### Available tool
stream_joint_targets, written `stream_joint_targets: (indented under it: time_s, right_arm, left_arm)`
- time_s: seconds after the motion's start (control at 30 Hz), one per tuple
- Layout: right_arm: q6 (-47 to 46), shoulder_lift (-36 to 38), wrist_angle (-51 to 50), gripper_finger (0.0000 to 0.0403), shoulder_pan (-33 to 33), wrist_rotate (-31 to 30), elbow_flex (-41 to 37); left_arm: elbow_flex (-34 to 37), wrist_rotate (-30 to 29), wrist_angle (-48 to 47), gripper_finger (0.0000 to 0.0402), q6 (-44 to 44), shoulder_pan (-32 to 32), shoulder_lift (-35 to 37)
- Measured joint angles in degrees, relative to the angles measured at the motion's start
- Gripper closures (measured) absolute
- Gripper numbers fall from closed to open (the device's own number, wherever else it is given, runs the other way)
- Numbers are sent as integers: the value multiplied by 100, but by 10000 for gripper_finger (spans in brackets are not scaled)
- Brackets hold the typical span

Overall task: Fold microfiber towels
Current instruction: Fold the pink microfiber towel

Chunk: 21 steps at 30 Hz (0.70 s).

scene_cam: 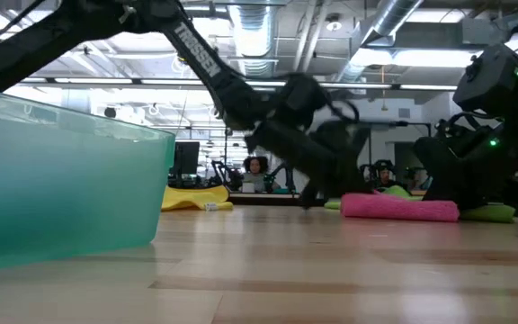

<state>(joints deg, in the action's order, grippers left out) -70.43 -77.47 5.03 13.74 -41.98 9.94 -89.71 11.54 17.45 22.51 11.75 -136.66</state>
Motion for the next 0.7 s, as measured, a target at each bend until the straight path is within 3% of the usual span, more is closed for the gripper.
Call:
stream_joint_targets:
  time_s: [0.2, 0.47, 0.7]
  right_arm:
    - [-10, 1, 139, 326, 2, 76, -1]
    - [59, 468, 73, 326, 7, 396, -12]
    - [558, 1157, 85, 326, 11, 444, -14]
  left_arm:
    - [-44, 201, 79, 402, 252, -1, -157]
    - [-24, 319, -168, 400, 248, 105, 167]
    - [-294, 920, -366, 355, 199, 310, 358]
